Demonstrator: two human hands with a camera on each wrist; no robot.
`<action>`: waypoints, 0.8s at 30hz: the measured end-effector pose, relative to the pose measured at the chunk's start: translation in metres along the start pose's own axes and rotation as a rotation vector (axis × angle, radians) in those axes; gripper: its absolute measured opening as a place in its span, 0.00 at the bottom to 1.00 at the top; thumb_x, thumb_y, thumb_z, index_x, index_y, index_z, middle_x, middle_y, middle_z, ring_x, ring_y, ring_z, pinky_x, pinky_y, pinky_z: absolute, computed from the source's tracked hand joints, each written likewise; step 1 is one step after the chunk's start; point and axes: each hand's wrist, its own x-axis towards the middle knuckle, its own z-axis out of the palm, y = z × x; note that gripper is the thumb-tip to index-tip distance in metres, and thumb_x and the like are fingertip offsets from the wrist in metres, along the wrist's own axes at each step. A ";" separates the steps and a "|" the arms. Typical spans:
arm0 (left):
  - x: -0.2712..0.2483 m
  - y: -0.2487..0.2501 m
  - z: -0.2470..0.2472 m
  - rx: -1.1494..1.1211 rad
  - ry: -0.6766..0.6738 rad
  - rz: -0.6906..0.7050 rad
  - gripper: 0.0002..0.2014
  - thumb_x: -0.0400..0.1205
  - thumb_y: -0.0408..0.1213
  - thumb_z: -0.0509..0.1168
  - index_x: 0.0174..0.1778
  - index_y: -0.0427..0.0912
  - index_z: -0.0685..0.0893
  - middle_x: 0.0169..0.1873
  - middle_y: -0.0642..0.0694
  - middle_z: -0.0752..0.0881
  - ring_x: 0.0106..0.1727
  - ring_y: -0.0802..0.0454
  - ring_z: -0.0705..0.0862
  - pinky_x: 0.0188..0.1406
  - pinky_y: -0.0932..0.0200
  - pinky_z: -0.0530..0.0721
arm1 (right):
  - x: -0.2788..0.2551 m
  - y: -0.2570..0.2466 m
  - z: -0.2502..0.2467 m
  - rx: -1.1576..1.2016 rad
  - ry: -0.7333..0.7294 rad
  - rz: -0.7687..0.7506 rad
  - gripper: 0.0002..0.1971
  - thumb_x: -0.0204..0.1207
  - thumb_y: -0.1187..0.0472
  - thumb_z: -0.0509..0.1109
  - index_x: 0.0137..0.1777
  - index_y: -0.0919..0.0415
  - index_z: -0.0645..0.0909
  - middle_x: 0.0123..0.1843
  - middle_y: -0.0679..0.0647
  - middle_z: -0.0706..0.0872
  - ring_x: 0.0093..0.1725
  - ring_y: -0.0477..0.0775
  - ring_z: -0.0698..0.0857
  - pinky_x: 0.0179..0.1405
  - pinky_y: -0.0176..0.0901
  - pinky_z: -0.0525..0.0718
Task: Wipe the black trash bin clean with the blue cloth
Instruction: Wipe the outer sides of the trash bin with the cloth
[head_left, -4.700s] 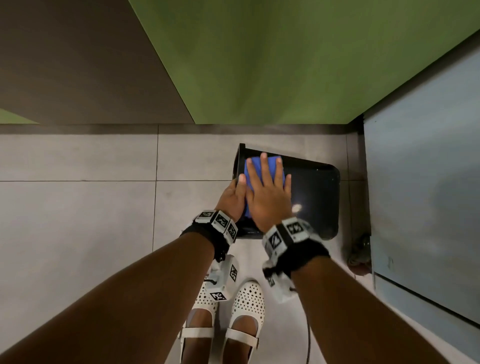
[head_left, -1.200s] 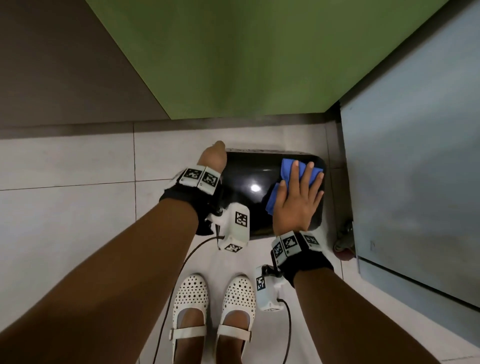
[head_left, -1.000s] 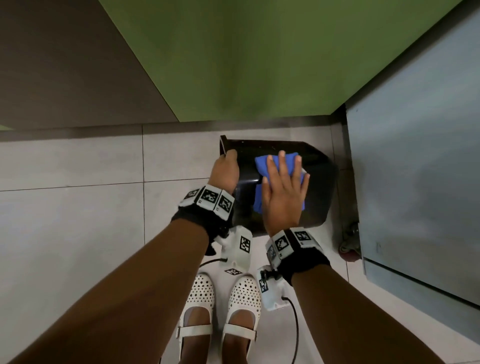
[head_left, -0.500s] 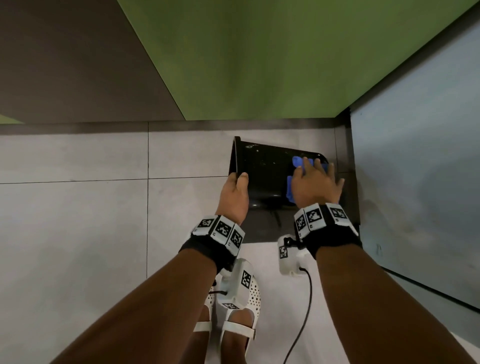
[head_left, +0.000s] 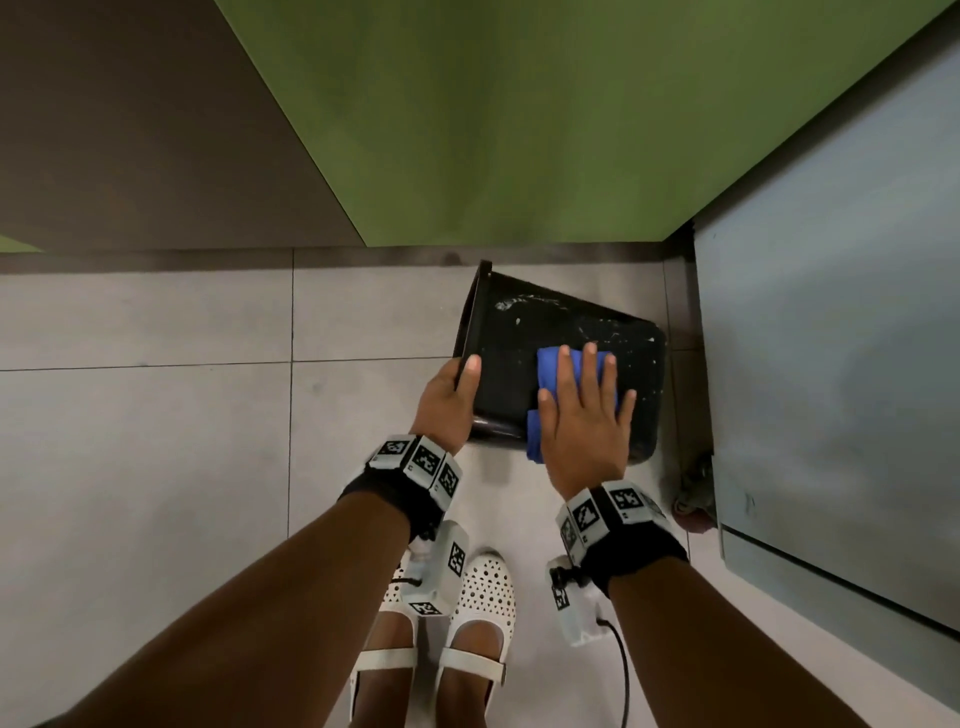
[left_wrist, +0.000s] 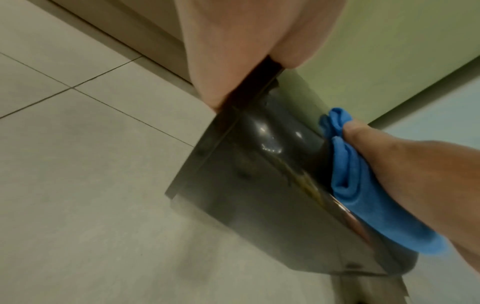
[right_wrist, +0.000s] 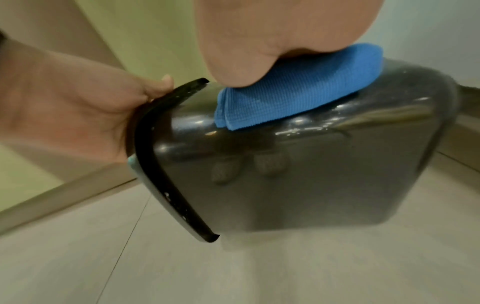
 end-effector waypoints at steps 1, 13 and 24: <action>0.001 -0.002 0.002 -0.008 -0.015 0.003 0.19 0.86 0.44 0.50 0.60 0.36 0.79 0.56 0.39 0.84 0.52 0.49 0.80 0.51 0.61 0.74 | 0.002 0.002 0.003 0.023 -0.001 0.056 0.29 0.84 0.44 0.40 0.82 0.50 0.40 0.84 0.55 0.40 0.82 0.59 0.37 0.78 0.62 0.38; 0.030 -0.009 0.002 0.383 0.043 0.301 0.24 0.87 0.43 0.42 0.81 0.52 0.49 0.83 0.49 0.49 0.84 0.48 0.44 0.81 0.36 0.45 | 0.012 -0.014 0.017 -0.060 0.144 -0.067 0.29 0.82 0.47 0.43 0.79 0.61 0.59 0.81 0.63 0.61 0.80 0.65 0.56 0.75 0.64 0.51; 0.032 -0.011 0.003 0.353 -0.030 0.346 0.25 0.88 0.39 0.42 0.81 0.51 0.45 0.83 0.52 0.47 0.84 0.51 0.42 0.80 0.38 0.38 | 0.065 0.006 -0.011 0.075 0.170 0.171 0.28 0.85 0.47 0.43 0.82 0.52 0.43 0.85 0.57 0.45 0.83 0.61 0.42 0.79 0.63 0.42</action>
